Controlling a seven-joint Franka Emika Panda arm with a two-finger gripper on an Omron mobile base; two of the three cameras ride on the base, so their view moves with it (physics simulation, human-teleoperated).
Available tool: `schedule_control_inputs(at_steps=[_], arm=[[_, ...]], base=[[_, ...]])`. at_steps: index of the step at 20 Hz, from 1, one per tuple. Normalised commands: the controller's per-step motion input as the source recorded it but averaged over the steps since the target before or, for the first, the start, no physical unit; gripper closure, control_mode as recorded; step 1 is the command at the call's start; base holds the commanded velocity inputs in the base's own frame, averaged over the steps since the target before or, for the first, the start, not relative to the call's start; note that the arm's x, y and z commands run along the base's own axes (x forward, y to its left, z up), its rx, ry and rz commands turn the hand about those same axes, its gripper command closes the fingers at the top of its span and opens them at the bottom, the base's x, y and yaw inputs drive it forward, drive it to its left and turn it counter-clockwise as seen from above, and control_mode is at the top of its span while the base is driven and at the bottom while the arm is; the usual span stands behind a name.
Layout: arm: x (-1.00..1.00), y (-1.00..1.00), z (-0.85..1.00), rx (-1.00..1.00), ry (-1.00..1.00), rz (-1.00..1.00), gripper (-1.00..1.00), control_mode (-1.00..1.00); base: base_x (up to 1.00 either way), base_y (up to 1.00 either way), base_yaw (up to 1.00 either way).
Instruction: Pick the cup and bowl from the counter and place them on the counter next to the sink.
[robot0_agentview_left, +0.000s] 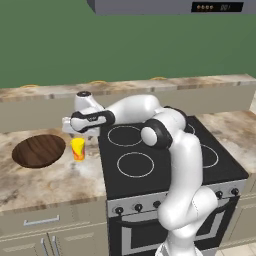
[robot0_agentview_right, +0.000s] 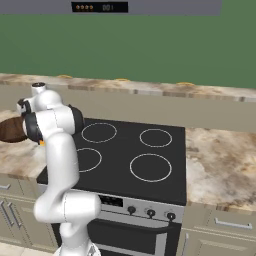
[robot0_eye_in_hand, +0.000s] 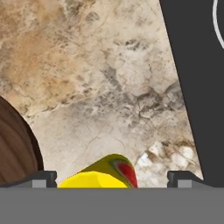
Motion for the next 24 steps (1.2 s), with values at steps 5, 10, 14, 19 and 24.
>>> schedule_control_inputs(at_steps=[5,10,14,19,24], arm=[[0.0,0.01,0.14,0.0,0.0,0.0,-1.0,-1.0],[-0.03,-0.02,0.05,0.0,0.0,0.0,-1.0,-1.0],[-0.09,-0.05,-0.19,0.0,0.0,0.0,-1.0,-1.0],[-0.23,-0.08,-0.18,0.0,0.01,0.0,-1.0,-1.0],[-0.21,-0.16,0.0,0.02,0.0,-0.01,-1.0,-1.0]], base=[[0.0,0.0,0.0],[0.0,0.0,0.0],[0.0,0.0,0.0],[0.0,0.0,0.0],[0.0,0.0,0.0]])
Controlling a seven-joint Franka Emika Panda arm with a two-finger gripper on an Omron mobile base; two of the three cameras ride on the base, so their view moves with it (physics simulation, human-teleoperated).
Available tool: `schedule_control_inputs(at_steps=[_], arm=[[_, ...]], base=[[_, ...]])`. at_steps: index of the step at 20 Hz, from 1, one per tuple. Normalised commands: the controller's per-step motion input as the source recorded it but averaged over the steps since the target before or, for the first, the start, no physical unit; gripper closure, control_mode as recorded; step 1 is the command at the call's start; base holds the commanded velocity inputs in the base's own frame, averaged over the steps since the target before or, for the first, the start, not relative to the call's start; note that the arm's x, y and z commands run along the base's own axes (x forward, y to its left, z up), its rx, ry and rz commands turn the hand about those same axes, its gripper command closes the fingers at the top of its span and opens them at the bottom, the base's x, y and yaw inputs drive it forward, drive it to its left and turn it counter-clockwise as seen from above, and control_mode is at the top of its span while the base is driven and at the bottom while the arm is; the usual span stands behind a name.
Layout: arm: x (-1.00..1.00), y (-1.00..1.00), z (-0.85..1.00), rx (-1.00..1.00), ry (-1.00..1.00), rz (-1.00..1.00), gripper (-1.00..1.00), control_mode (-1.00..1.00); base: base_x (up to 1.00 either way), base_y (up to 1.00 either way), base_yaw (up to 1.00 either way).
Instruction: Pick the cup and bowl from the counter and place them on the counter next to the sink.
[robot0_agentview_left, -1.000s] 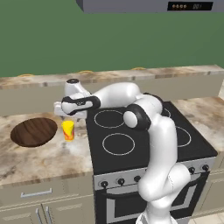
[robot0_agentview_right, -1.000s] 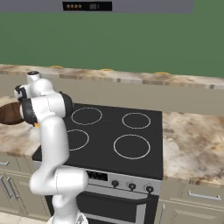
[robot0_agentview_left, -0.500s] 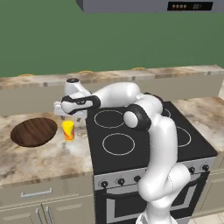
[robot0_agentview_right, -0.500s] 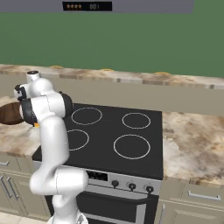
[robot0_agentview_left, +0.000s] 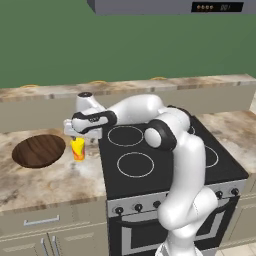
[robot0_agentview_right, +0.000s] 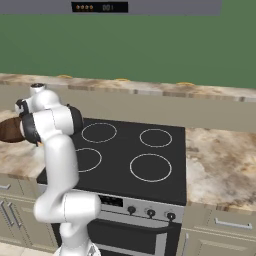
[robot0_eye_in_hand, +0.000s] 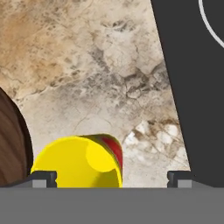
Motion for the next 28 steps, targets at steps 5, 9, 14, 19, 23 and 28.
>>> schedule_control_inputs(at_steps=[5,9,14,19,23,28], arm=[[-0.15,-0.25,-0.01,0.03,0.0,-0.04,-1.0,-1.0],[-0.04,-0.12,-0.12,0.01,0.0,-0.03,-1.0,-1.0],[0.05,0.02,0.0,0.0,0.0,-0.04,-1.0,-1.0],[0.16,0.21,0.06,0.0,0.0,-0.03,-1.0,-1.0],[0.14,0.2,0.01,0.0,0.01,-0.04,-1.0,-1.0],[0.04,0.16,-0.02,0.0,0.02,-0.03,-1.0,-1.0]], base=[[0.0,0.0,0.0],[0.0,0.0,0.0],[0.0,0.0,0.0],[0.0,0.0,0.0],[0.0,0.0,0.0],[0.0,0.0,0.0]])
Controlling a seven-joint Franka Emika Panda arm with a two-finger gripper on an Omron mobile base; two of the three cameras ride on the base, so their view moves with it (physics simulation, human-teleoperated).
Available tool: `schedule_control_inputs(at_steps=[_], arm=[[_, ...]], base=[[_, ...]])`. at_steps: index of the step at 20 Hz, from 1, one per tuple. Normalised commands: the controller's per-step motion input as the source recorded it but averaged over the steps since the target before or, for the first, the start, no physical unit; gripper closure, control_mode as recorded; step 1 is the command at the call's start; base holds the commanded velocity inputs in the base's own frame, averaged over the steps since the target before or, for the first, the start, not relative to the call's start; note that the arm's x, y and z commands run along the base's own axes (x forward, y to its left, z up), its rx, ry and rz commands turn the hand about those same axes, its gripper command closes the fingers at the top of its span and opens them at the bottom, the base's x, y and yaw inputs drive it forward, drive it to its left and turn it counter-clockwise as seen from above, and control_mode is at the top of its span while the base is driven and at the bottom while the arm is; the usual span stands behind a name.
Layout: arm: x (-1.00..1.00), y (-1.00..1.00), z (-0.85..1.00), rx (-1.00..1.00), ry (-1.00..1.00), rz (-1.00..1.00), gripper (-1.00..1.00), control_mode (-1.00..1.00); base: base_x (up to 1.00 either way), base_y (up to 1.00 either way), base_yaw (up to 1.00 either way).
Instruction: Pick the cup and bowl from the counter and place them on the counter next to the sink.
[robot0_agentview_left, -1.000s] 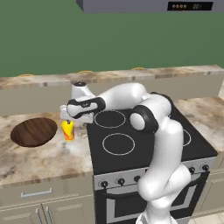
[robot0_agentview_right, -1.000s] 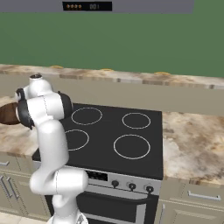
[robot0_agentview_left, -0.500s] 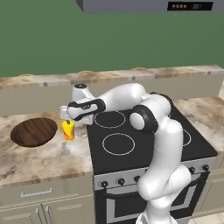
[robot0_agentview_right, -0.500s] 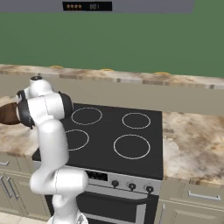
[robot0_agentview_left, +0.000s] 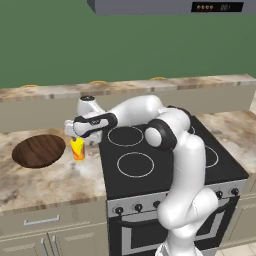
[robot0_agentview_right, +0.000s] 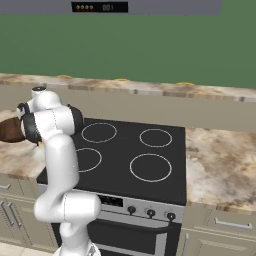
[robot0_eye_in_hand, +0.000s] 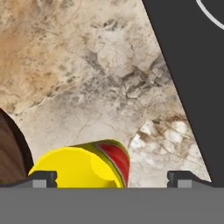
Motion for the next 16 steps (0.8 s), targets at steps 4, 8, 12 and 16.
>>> schedule_control_inputs(at_steps=[4,8,12,16], arm=[[0.0,0.0,-0.17,0.0,0.02,-0.01,-1.0,-1.0],[0.0,0.0,-0.27,0.0,0.02,-0.02,-1.0,-1.0],[-0.01,0.0,-0.27,0.0,0.01,-0.03,-1.0,-1.0],[-0.03,0.0,-0.2,0.0,0.02,-0.02,-1.0,-1.0]], base=[[0.0,0.0,0.0],[0.0,0.0,0.0],[0.0,0.0,0.0],[0.0,0.0,0.0]])
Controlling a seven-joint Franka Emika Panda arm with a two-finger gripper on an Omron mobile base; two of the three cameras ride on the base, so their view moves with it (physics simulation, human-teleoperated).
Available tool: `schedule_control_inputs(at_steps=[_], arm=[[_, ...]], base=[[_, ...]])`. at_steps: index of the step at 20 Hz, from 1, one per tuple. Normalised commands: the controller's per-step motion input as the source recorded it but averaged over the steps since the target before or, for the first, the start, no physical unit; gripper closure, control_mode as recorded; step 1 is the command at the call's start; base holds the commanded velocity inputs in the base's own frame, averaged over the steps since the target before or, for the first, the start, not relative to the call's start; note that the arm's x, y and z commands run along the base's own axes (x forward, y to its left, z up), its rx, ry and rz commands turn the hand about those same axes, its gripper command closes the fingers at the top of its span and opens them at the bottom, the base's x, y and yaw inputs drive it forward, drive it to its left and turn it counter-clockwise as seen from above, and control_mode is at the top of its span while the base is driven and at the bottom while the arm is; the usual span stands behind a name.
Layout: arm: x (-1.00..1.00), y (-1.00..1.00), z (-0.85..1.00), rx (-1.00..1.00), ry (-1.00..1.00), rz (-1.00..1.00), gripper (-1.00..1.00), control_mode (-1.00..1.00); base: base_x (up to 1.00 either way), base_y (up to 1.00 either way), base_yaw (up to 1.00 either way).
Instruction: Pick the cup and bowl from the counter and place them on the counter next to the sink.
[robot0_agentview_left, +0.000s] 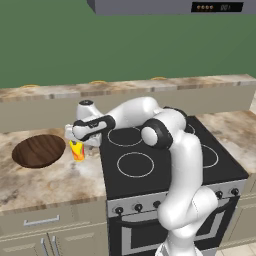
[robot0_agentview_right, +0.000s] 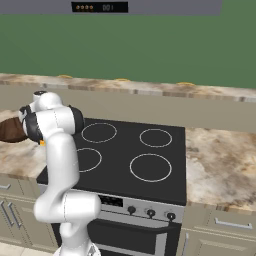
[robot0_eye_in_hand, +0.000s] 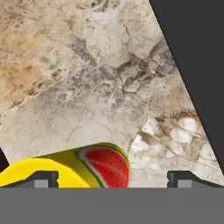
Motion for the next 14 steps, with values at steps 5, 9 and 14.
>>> schedule_control_inputs(at_steps=[5,9,14], arm=[[0.0,0.0,0.0,0.0,0.0,0.0,1.0,-1.0],[0.0,0.0,0.0,0.0,0.0,0.0,1.0,-1.0],[0.0,0.0,0.0,0.0,0.0,0.0,1.0,-1.0]], base=[[0.0,0.0,0.0],[0.0,0.0,0.0],[0.0,0.0,0.0]])
